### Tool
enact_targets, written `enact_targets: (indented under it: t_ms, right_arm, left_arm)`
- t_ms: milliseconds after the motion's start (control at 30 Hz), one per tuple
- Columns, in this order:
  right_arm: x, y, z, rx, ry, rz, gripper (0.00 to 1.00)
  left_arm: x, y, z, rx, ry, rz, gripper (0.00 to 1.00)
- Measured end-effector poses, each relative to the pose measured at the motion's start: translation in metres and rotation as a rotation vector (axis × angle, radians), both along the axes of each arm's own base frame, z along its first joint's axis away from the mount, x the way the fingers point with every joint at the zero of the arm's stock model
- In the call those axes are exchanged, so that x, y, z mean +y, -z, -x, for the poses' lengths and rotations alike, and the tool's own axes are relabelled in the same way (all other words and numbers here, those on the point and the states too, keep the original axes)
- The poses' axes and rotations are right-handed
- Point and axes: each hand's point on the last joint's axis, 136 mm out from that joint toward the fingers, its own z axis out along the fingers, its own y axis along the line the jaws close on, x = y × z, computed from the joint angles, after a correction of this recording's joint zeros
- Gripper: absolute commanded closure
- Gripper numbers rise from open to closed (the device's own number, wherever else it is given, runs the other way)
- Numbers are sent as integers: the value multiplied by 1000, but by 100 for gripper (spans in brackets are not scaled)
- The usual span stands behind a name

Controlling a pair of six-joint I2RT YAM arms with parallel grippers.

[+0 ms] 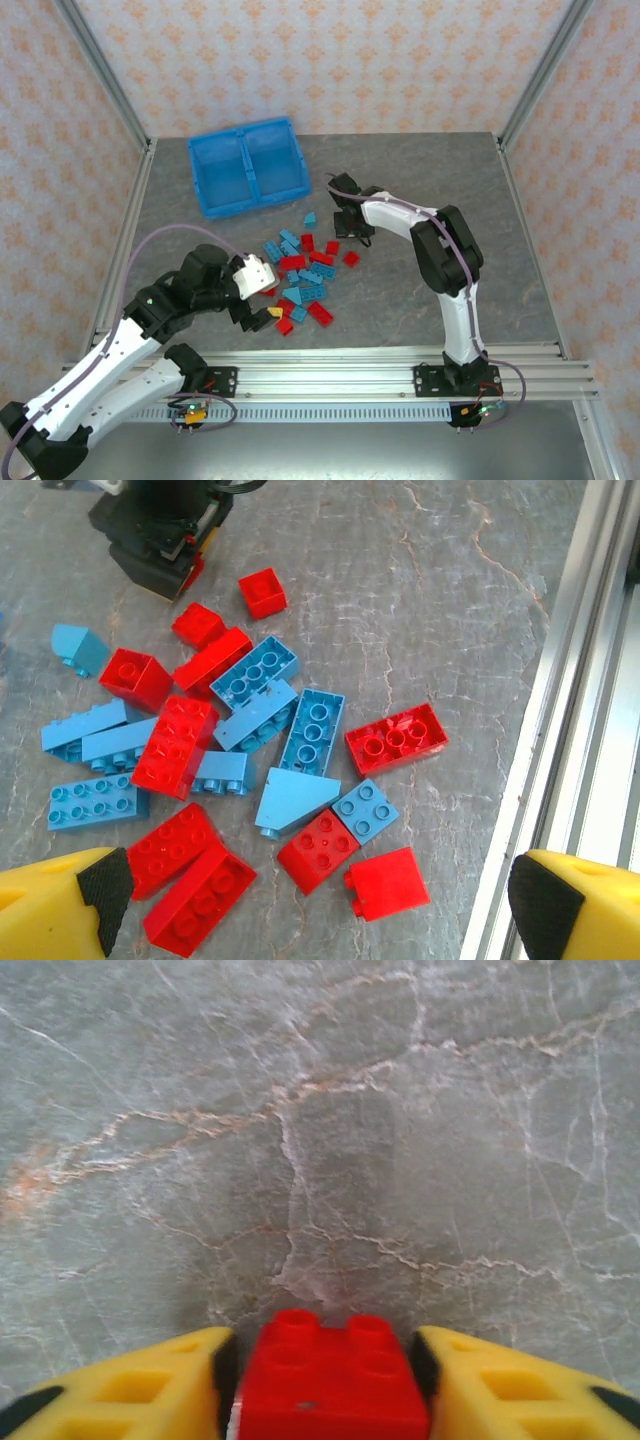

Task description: Sort the legos into containers by color

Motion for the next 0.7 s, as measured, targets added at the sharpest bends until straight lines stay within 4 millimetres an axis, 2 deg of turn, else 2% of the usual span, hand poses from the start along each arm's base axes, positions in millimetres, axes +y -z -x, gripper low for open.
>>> enact_targets:
  t_ms: [100,200,300,400,467,533,600,700]
  right_arm:
    - [-1,-3,3,-10,1,-11,69]
    - [-6,-21,14,-34,-1,-24,69]
    - [7,-71,18,-134,-29,-85,69]
    - [39,-136,27,-282,-94,-196,68]
    - [67,-177,33,-377,-146,-280,68]
    - [93,-209,32,-453,-180,-351,69]
    - [108,-229,20,-509,-178,-385,69]
    - [131,-245,-20,-581,-145,-402,69]
  left_arm:
    - [1,-5,1,-30,10,5,0]
    - [3,-13,1,-70,8,19,0]
    - [9,-20,-1,-117,-22,21,1]
    - [18,-32,-2,-192,-56,33,1]
    - [26,-38,-2,-251,-85,42,1]
    - [33,-45,-2,-300,-119,47,0]
    - [41,-48,-6,-331,-163,37,0]
    - [53,-48,-14,-350,-233,3,0]
